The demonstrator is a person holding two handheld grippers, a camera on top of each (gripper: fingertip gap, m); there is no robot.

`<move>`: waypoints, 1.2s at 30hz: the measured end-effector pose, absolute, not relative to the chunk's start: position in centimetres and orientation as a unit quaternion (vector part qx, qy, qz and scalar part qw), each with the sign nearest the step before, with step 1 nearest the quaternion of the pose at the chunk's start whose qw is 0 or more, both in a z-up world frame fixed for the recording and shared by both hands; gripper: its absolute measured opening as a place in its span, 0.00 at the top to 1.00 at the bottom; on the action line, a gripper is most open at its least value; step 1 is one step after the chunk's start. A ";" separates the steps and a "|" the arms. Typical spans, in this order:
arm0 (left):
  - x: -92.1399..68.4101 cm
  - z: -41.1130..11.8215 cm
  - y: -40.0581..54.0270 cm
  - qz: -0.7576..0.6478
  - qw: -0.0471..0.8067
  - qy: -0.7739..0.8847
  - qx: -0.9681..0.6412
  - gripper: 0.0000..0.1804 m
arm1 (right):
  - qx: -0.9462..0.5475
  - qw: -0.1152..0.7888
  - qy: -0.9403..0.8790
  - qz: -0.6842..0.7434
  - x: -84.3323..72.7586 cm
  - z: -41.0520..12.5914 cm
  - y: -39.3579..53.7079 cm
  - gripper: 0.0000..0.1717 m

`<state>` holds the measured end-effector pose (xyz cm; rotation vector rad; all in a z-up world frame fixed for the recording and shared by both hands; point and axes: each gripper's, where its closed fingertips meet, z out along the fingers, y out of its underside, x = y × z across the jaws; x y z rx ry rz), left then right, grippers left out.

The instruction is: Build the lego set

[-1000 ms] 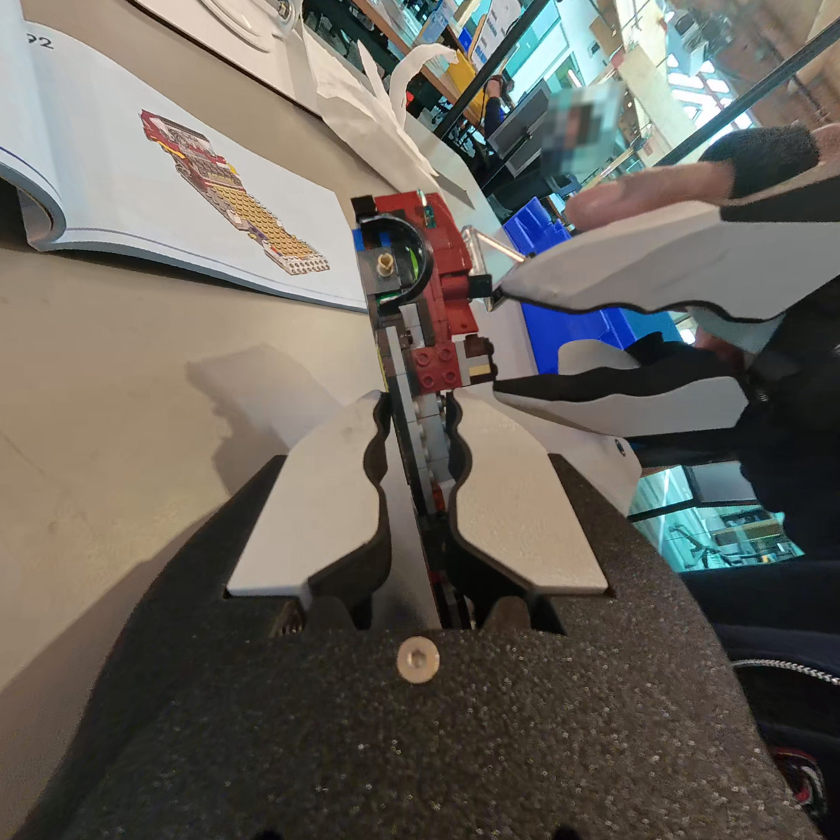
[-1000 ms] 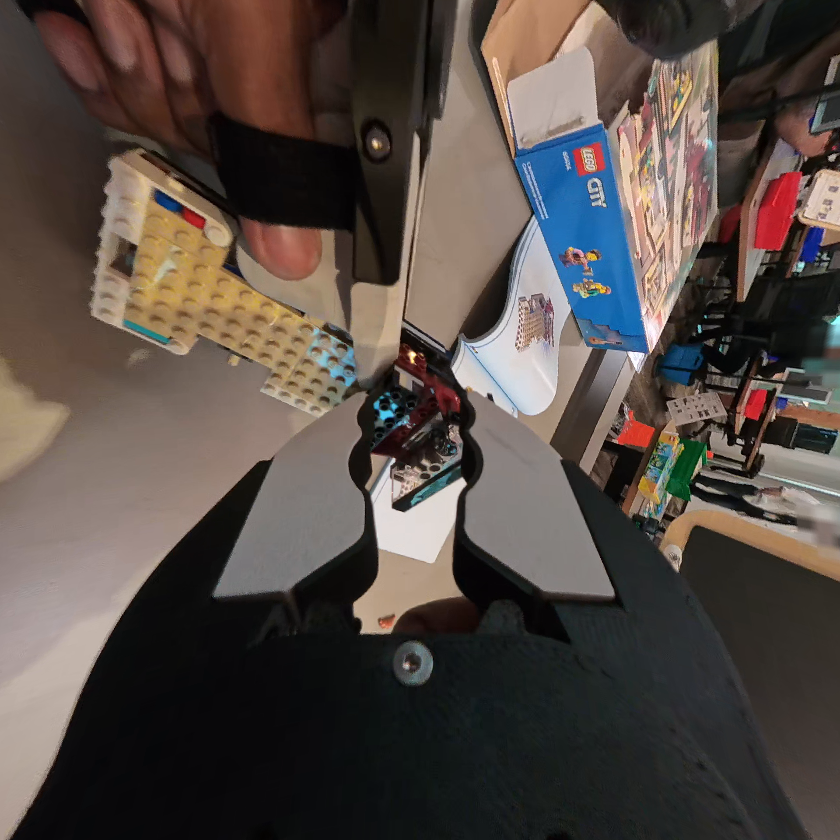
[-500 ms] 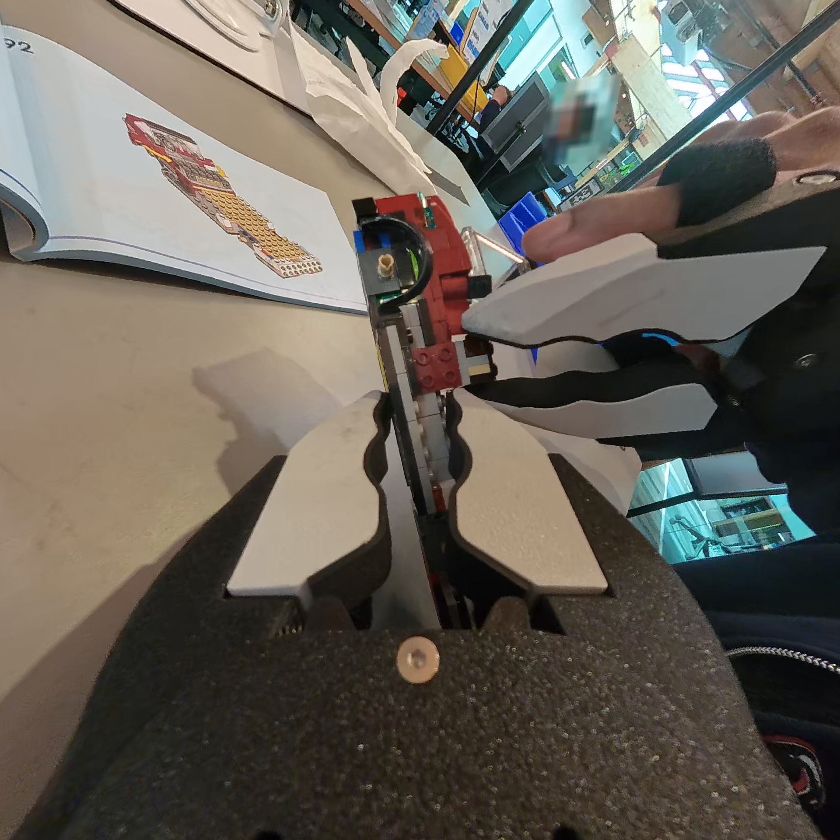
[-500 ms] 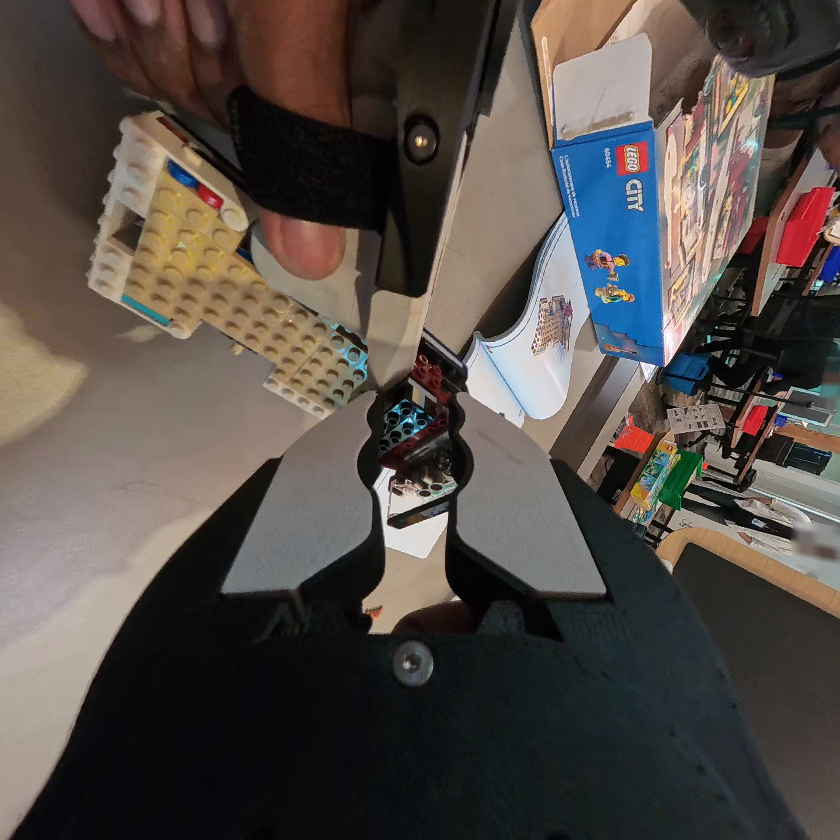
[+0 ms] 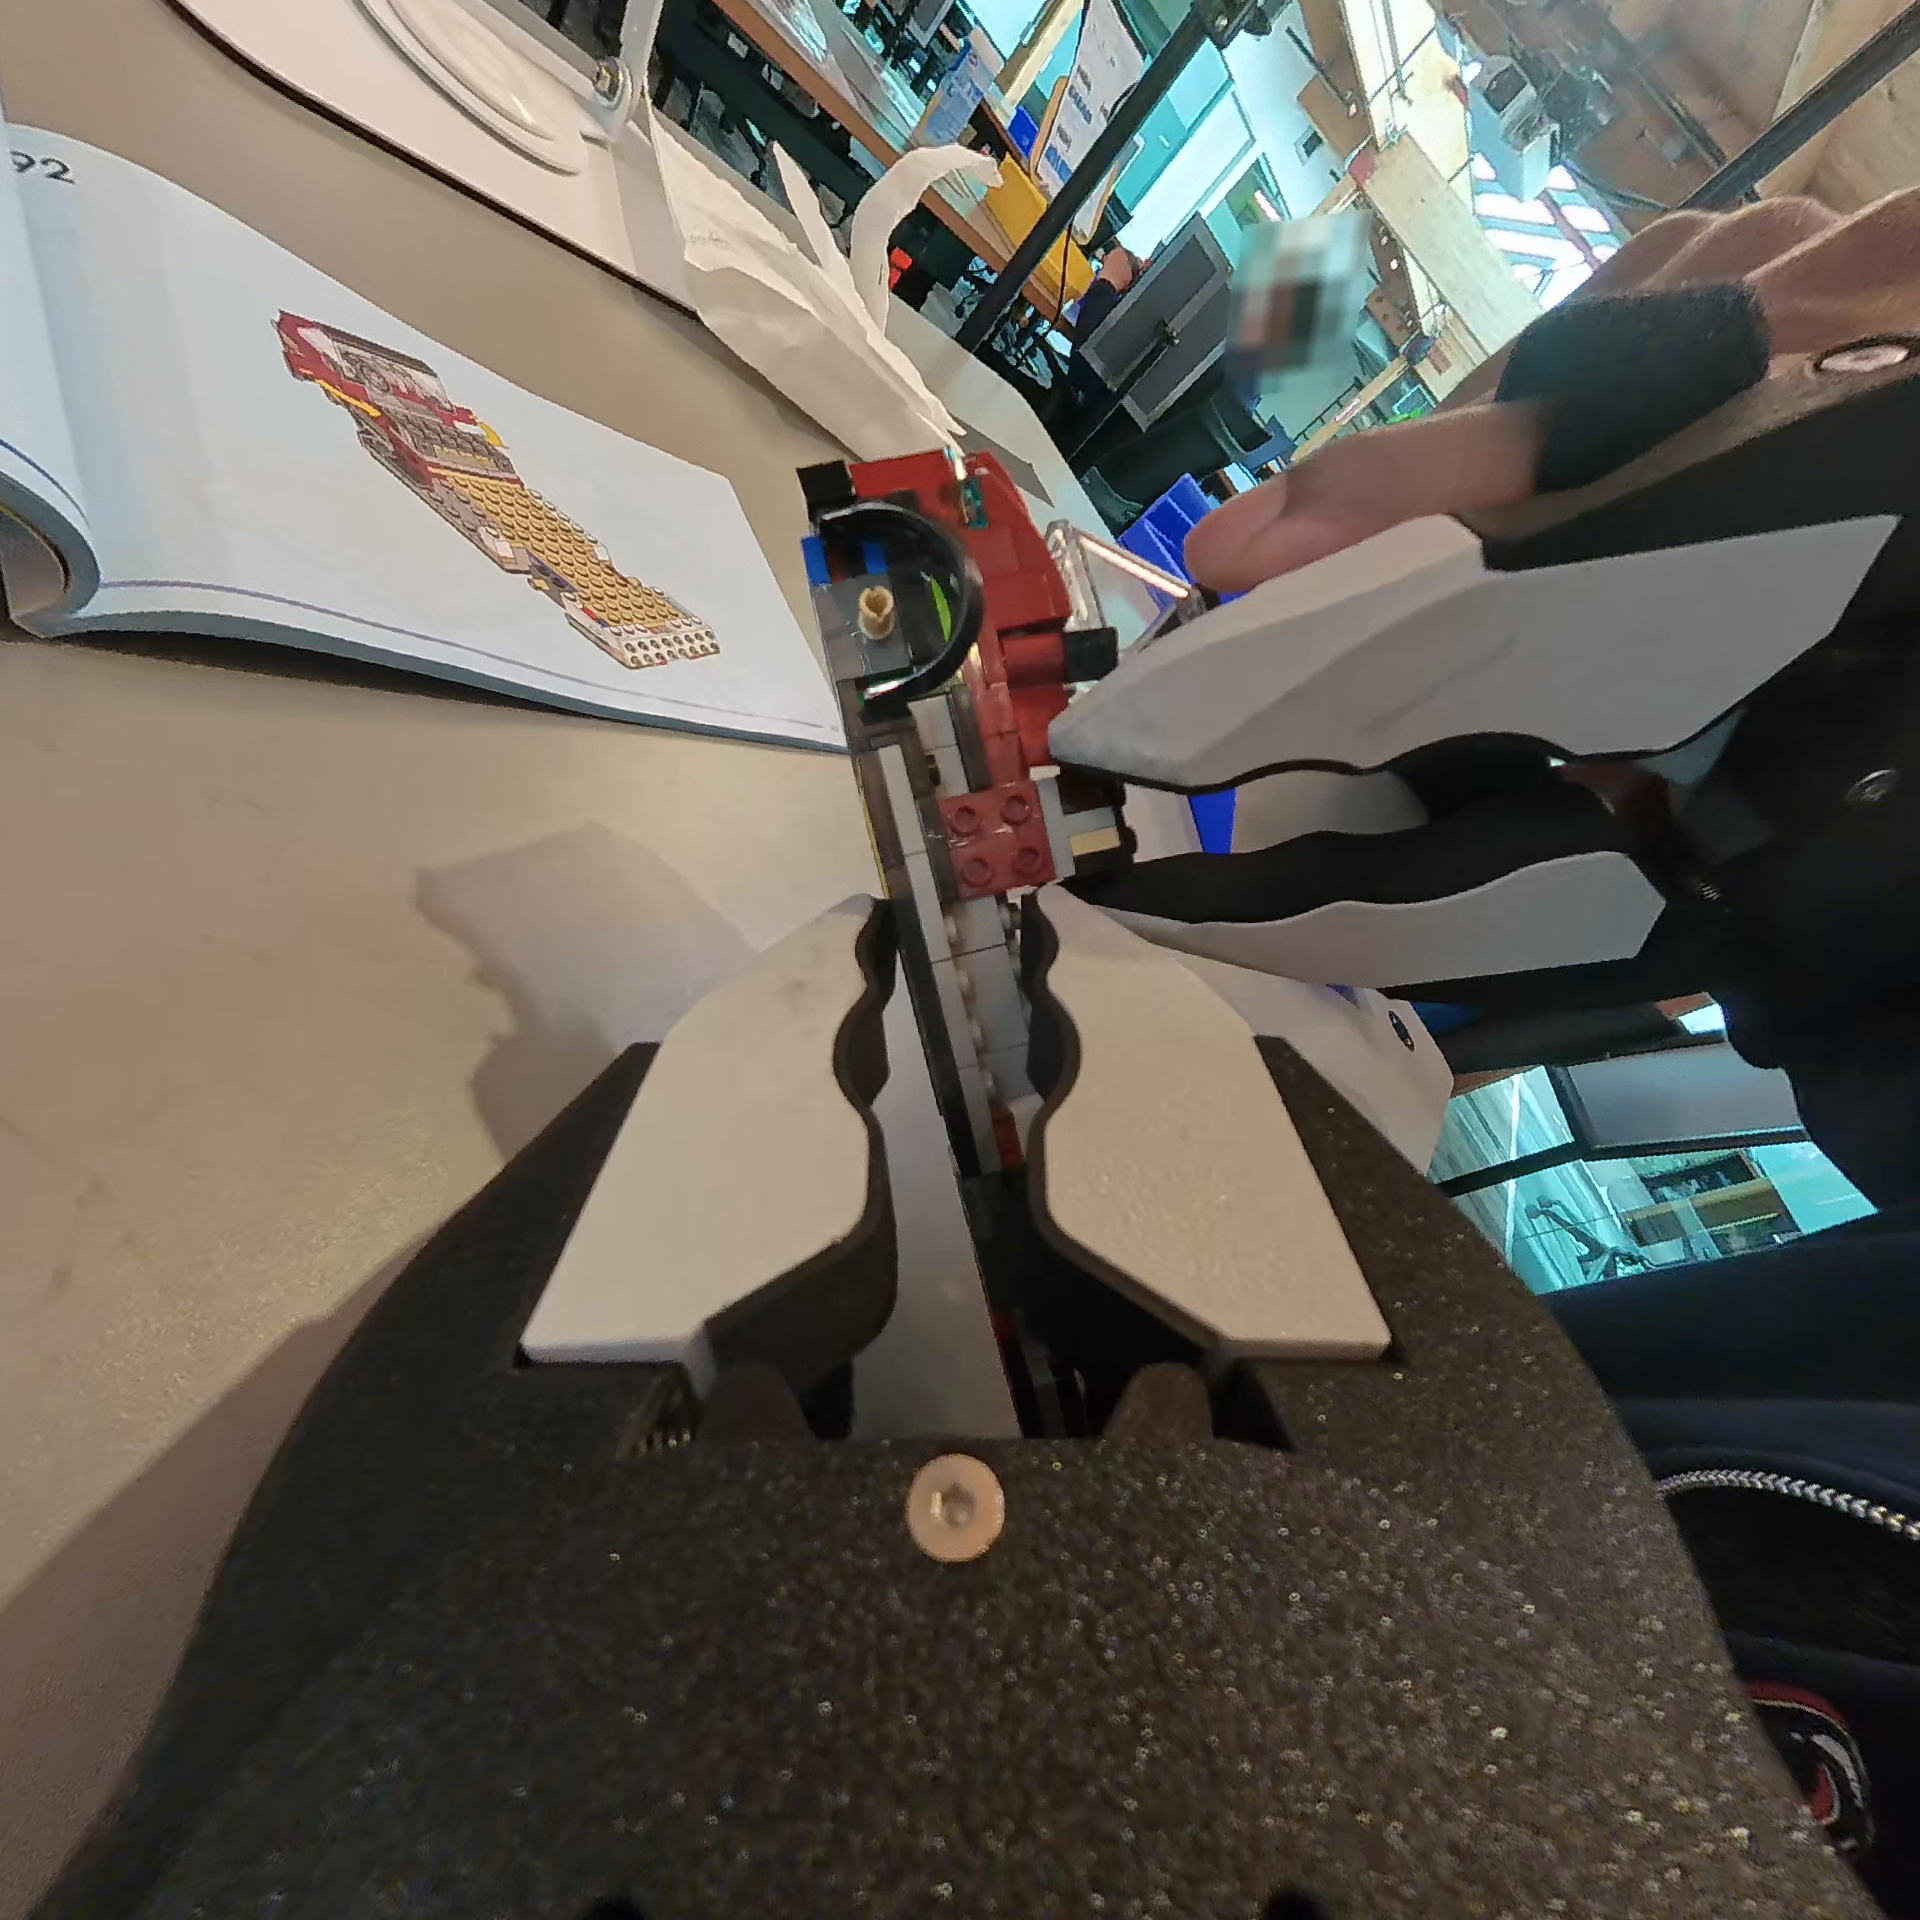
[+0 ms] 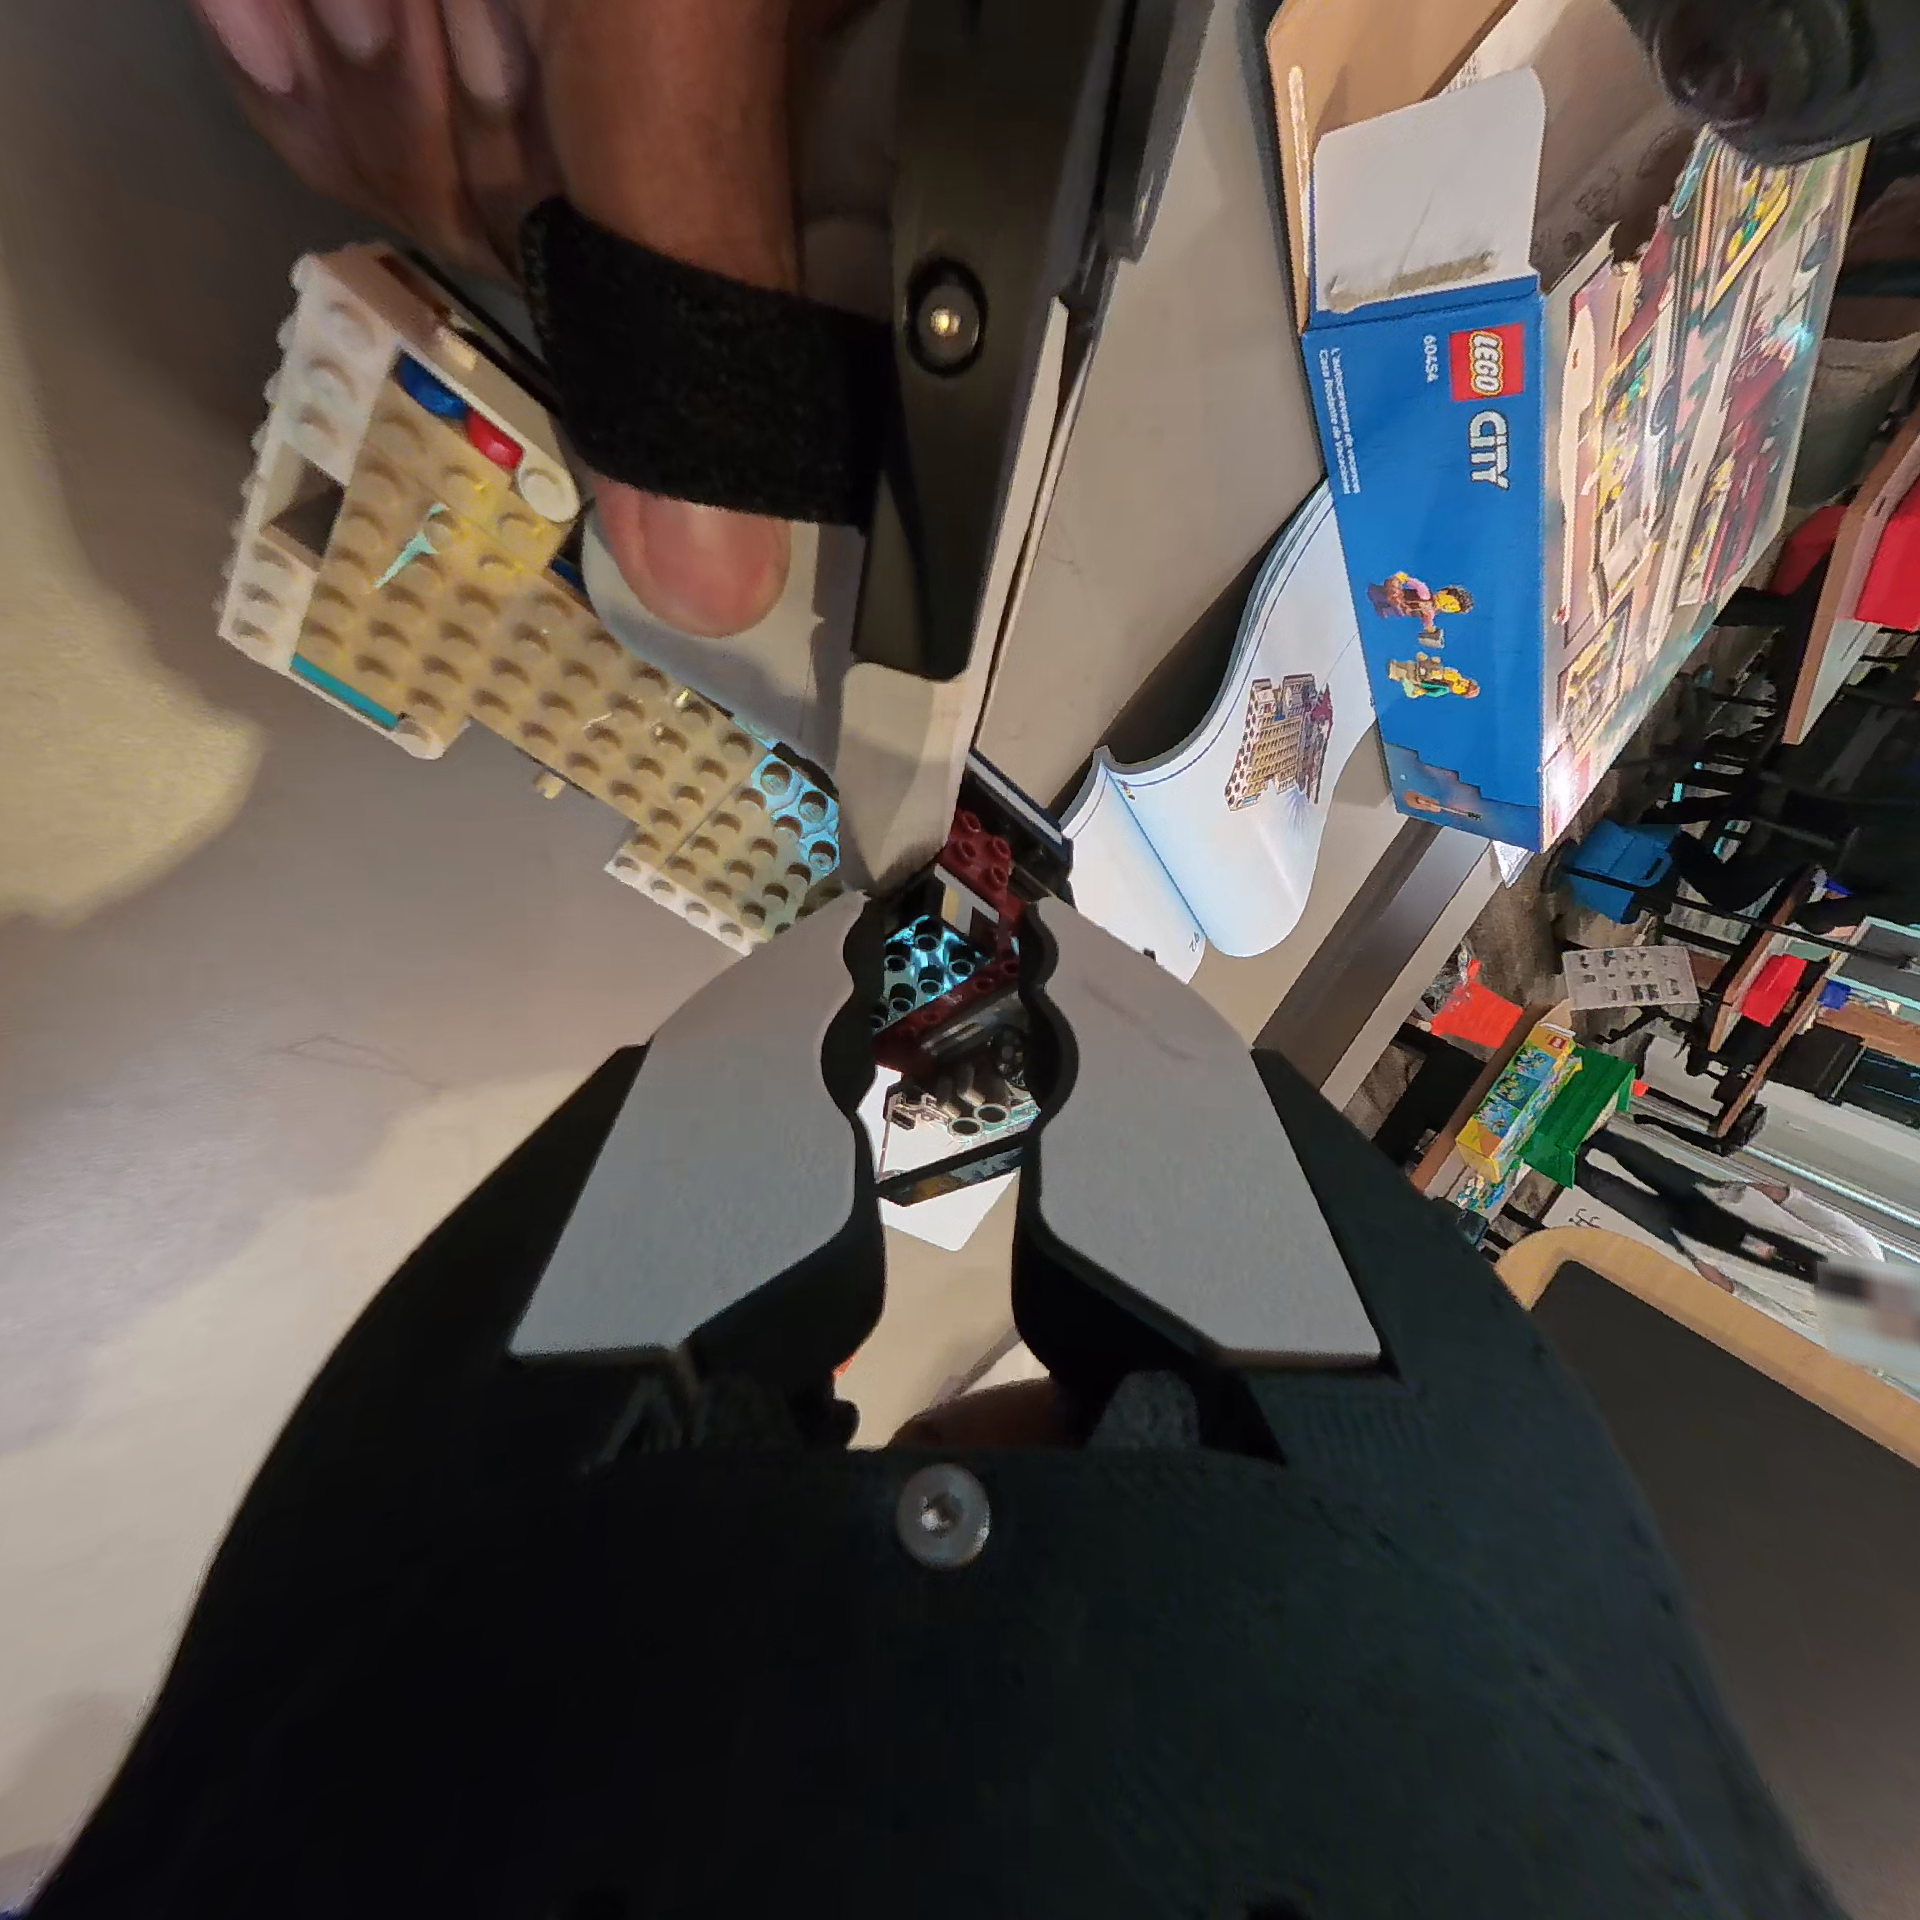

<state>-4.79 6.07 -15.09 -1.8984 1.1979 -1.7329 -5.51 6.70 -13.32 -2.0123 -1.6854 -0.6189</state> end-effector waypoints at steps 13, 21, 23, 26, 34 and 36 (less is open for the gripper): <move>-4.4 -15.2 6.0 -0.597 0.161 0.421 -0.664 0.87 | -0.723 0.203 -0.607 -0.259 -5.1 -13.4 6.7 0.85; -4.6 -15.5 7.5 -0.563 0.217 0.413 -0.683 0.87 | -0.715 0.200 -0.580 -0.335 -5.6 -12.7 6.7 0.84; -4.6 -15.2 7.6 -0.555 0.235 0.419 -0.679 0.87 | -0.711 0.203 -0.571 -0.358 -5.4 -12.5 7.1 0.83; -4.7 -15.0 7.4 -0.543 0.256 0.430 -0.675 0.87 | -0.707 0.198 -0.566 -0.375 -5.3 -12.7 7.3 0.83; -4.9 -14.7 7.3 -0.547 0.265 0.428 -0.669 0.87 | -0.697 0.188 -0.567 -0.397 -5.2 -12.8 7.3 0.84; -4.9 -14.8 7.2 -0.550 0.261 0.426 -0.669 0.87 | -0.700 0.190 -0.565 -0.393 -5.2 -12.8 7.3 0.84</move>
